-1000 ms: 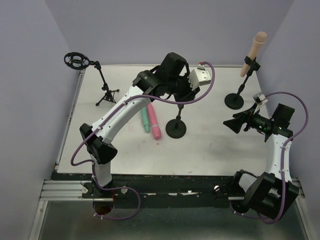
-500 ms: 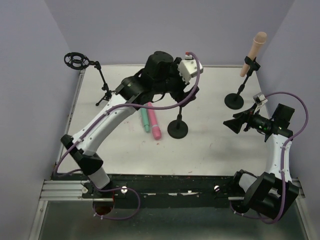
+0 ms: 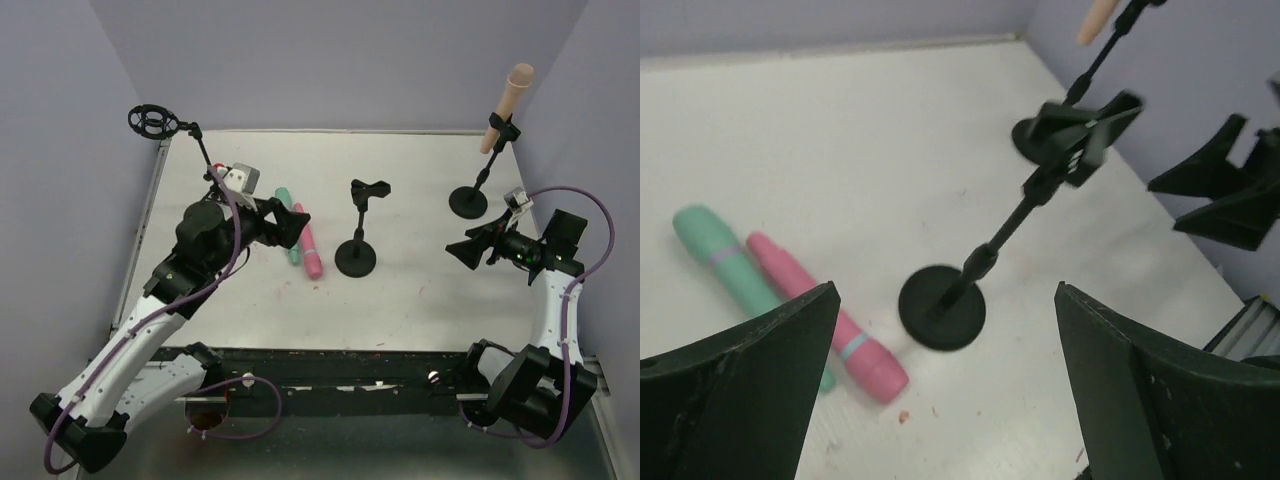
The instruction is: Attach the microphones to the stand
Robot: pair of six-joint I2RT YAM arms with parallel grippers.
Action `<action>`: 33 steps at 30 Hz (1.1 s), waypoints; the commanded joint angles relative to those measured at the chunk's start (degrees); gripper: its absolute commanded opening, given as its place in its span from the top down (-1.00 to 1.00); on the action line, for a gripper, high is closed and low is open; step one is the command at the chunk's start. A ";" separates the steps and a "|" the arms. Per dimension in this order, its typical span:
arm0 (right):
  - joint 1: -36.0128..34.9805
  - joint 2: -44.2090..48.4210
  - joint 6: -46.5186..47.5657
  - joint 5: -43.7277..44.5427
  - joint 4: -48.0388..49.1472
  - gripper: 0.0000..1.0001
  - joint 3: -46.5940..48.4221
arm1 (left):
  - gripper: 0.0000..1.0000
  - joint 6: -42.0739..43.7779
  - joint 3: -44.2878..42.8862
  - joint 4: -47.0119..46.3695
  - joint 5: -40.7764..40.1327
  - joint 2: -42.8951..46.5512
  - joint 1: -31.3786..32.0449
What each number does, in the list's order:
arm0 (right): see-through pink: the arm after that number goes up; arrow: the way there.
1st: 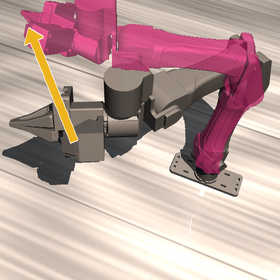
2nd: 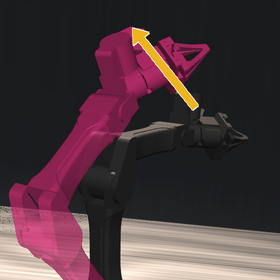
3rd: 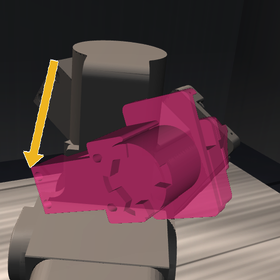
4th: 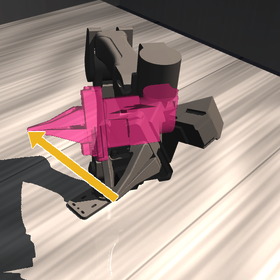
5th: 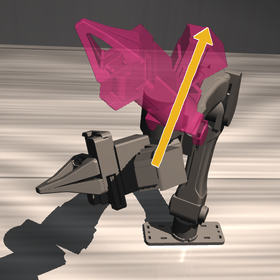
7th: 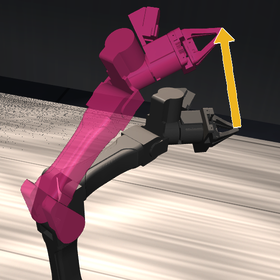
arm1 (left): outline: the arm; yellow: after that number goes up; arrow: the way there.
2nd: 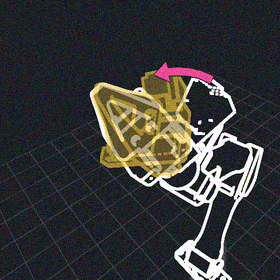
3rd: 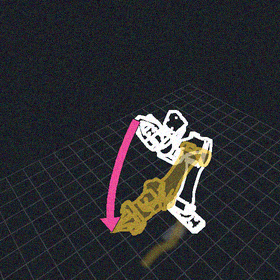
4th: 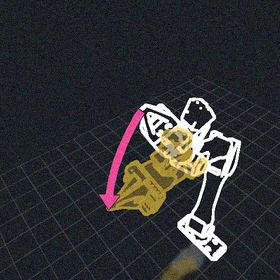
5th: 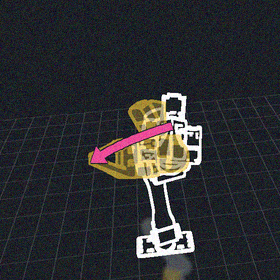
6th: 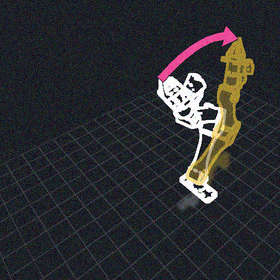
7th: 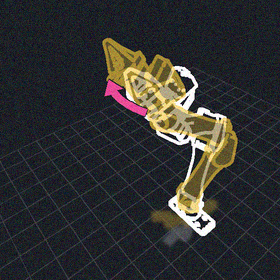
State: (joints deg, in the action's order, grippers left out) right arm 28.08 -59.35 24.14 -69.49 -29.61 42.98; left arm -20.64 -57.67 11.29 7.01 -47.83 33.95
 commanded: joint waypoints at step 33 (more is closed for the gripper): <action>-0.13 -4.81 4.07 -0.38 -4.93 -0.99 2.98 | 0.04 -21.01 -13.26 18.77 -21.68 -55.61 -5.39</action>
State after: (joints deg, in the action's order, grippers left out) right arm 28.08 -63.55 26.44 -68.62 -31.94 44.03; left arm -38.76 -71.18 26.98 -13.06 -102.37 28.86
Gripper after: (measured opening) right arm 0.997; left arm 0.478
